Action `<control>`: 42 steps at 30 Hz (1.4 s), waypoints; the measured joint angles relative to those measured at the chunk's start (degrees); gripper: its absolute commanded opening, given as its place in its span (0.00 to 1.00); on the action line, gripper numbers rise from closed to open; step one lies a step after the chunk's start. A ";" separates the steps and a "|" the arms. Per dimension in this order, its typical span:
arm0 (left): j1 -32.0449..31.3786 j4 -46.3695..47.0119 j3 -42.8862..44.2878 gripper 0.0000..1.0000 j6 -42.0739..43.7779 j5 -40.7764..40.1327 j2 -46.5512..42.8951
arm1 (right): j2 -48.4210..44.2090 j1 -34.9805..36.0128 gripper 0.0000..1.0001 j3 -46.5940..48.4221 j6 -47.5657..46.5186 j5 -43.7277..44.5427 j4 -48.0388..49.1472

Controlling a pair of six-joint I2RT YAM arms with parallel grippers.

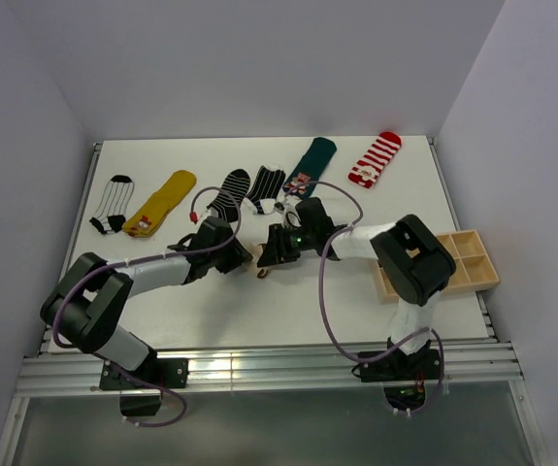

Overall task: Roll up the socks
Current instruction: Roll the sock at the center of the board.

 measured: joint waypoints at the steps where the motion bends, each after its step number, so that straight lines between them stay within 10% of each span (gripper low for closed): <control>1: -0.02 -2.78 1.79 0.37 0.55 -0.31 0.37 | -1.57 0.35 0.48 -0.57 -0.87 2.16 -0.59; 13: -1.14 -32.74 24.96 0.40 10.56 -5.38 9.35 | -18.82 18.36 0.58 -8.44 -10.12 41.09 -2.03; 32: -0.98 -41.35 33.88 0.39 16.94 -2.97 16.68 | -2.95 34.05 0.56 1.57 -24.61 77.11 -0.83; 37: -0.48 -41.18 33.86 0.39 17.22 -1.90 16.76 | 0.85 34.38 0.40 3.15 -25.59 81.24 0.42; 42: 0.02 -40.09 33.46 0.45 18.05 -1.84 16.70 | 2.27 34.40 0.00 4.00 -25.79 81.90 1.33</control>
